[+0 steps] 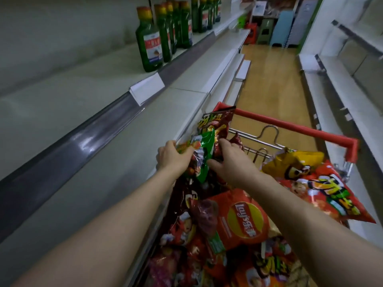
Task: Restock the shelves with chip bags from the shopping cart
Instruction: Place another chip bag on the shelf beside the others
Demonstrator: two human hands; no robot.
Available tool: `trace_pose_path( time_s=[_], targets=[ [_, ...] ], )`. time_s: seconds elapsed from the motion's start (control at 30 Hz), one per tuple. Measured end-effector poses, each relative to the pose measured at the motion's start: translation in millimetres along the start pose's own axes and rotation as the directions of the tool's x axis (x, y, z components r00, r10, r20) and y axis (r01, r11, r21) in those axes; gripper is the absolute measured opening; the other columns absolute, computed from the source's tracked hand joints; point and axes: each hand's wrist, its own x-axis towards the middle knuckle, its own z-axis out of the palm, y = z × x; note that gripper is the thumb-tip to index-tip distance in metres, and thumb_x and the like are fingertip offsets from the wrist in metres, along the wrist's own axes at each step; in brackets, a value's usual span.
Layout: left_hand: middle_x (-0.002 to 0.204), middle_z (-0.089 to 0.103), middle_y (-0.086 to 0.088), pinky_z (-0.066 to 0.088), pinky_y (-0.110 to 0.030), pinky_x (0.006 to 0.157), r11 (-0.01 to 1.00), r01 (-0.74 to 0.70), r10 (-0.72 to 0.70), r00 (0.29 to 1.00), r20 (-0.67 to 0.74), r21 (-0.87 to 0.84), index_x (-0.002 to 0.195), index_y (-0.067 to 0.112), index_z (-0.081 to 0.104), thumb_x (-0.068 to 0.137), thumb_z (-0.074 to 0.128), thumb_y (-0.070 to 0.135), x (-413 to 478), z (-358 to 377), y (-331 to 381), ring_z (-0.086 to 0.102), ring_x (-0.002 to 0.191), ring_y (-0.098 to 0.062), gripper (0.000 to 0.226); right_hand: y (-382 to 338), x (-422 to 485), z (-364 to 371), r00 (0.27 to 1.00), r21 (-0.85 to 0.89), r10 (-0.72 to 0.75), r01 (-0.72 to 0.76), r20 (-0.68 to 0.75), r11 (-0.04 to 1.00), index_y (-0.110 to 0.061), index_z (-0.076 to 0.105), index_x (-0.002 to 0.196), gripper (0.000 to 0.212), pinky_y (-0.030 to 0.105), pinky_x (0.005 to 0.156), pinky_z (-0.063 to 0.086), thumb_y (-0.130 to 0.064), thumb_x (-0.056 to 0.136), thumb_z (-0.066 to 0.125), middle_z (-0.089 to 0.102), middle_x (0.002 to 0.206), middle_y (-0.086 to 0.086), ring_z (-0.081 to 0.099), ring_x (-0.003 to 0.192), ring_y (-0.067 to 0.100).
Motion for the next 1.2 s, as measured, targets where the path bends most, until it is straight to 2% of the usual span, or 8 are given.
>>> trace_pose_path(
  time_s=[0.33,0.47,0.57,0.63,0.83,0.97,1.1,1.2],
  targets=[
    [0.108,0.063,-0.005,0.043,-0.023,0.056,0.909,0.18,-0.135,0.981,0.143,-0.377,0.117,0.015,0.057,0.082,0.064,0.06,43,12,-21,0.06,0.083,-0.013,0.058,-2,46,38,0.973,0.549,0.216,-0.221,0.076,0.806,-0.016,0.04,0.131,0.076,0.043,0.091,0.055,-0.047,0.072,0.078,0.062,0.117,0.002,0.064,0.104,0.022],
    [0.097,0.069,-0.004,0.052,-0.027,0.065,0.882,0.199,-0.171,0.98,0.103,-0.427,0.111,0.013,0.062,0.077,0.061,0.069,52,-5,-28,0.066,0.081,-0.017,0.065,11,39,19,0.958,0.788,0.165,-0.286,0.233,0.545,-0.02,0.056,0.101,0.024,0.026,0.061,0.058,-0.018,0.084,0.073,0.068,0.094,0.001,0.071,0.076,0.015],
    [0.103,0.073,-0.007,0.057,-0.037,0.081,0.809,0.233,-0.102,0.96,0.261,-0.54,0.122,0.021,0.062,0.048,0.073,0.079,54,-13,-26,0.072,0.088,-0.024,0.095,28,33,-1,0.956,0.845,0.083,-0.289,0.283,0.45,-0.025,0.059,0.108,0.028,0.036,0.072,0.059,-0.017,0.084,0.071,0.072,0.099,0.006,0.073,0.083,0.022],
    [0.103,0.073,-0.01,0.057,-0.034,0.073,0.742,0.296,-0.023,0.908,0.418,-0.602,0.125,0.016,0.061,0.039,0.083,0.069,50,-11,-18,0.072,0.087,-0.025,0.104,39,29,-12,0.958,0.874,0.11,-0.288,0.267,0.391,-0.021,0.06,0.117,0.038,0.04,0.074,0.06,-0.016,0.082,0.072,0.073,0.103,0.009,0.073,0.088,0.026],
    [0.109,0.07,-0.018,0.06,-0.041,0.071,0.484,0.49,0.061,0.807,0.587,-0.725,0.119,0.01,0.068,0.082,0.066,0.047,26,14,18,0.07,0.087,-0.029,0.052,65,10,-31,0.984,0.994,0.173,-0.021,0.04,-0.109,-0.015,0.058,0.118,0.047,0.035,0.091,0.056,-0.041,0.079,0.062,0.066,0.121,0.011,0.065,0.11,0.019],
    [0.119,0.067,-0.017,0.056,-0.045,0.085,0.448,0.501,0.105,0.794,0.599,-0.741,0.127,0.009,0.063,0.078,0.069,0.042,7,38,46,0.065,0.107,-0.03,0.059,50,11,-17,0.986,0.989,0.169,-0.024,-0.001,0.147,-0.017,0.059,0.125,0.059,0.031,0.083,0.056,-0.046,0.076,0.075,0.072,0.113,0.002,0.069,0.102,0.014],
    [0.106,0.071,-0.007,0.056,-0.037,0.072,0.663,0.342,0.002,0.889,0.458,-0.666,0.116,0.017,0.064,0.079,0.062,0.062,15,34,54,0.068,0.096,-0.024,0.058,45,24,-25,0.951,0.984,0.307,-0.005,-0.05,0.175,-0.012,0.065,0.114,0.031,0.02,0.053,0.054,-0.02,0.085,0.071,0.075,0.093,0.002,0.072,0.072,0.008],
    [0.091,0.06,-0.008,0.048,-0.03,0.065,0.709,0.243,-0.185,0.97,0.158,-0.662,0.09,0.013,0.06,0.09,0.057,0.045,40,23,49,0.057,0.071,-0.017,0.032,65,31,-32,0.946,0.978,0.323,-0.084,0.018,0.192,-0.012,0.065,0.114,0.037,0.037,0.076,0.06,-0.027,0.081,0.074,0.074,0.101,0.01,0.073,0.089,0.024]
  ],
)
